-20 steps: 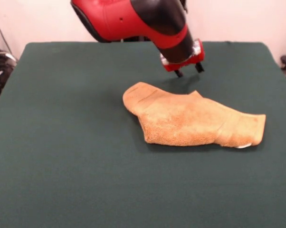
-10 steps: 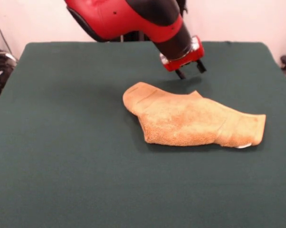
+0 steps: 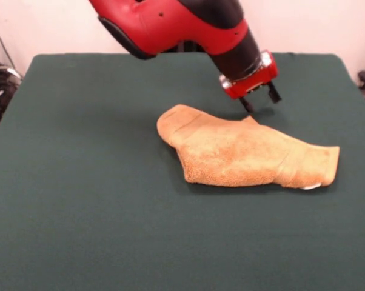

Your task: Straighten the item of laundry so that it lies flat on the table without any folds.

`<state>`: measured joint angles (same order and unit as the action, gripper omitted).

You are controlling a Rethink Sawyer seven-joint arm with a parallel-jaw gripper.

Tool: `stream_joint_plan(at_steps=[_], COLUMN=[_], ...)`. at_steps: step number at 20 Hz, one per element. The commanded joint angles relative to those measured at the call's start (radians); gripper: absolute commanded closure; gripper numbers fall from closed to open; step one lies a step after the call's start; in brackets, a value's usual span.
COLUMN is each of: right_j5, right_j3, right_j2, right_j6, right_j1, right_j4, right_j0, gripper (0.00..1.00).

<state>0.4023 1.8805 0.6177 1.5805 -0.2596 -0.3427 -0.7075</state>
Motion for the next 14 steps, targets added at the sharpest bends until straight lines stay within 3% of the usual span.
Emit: stream_joint_plan(at_steps=[1,5,8,11,14], right_j5=[-0.125,0.202,0.389,0.435,0.401], right_j3=[-0.202,-0.254,-0.285,-0.301,-0.314], right_j2=[0.230,0.220,0.171,0.163,0.170], right_j6=[-0.041,-0.176,-0.212,-0.286,-0.355], right_j1=[0.097,0.104,0.059,0.049,0.055], right_j4=[0.009,0.038,0.019,-0.067,-0.165], right_j0=[0.034,0.052,0.103,0.123,0.134], gripper=[0.00,0.00,0.00,0.00,0.00])
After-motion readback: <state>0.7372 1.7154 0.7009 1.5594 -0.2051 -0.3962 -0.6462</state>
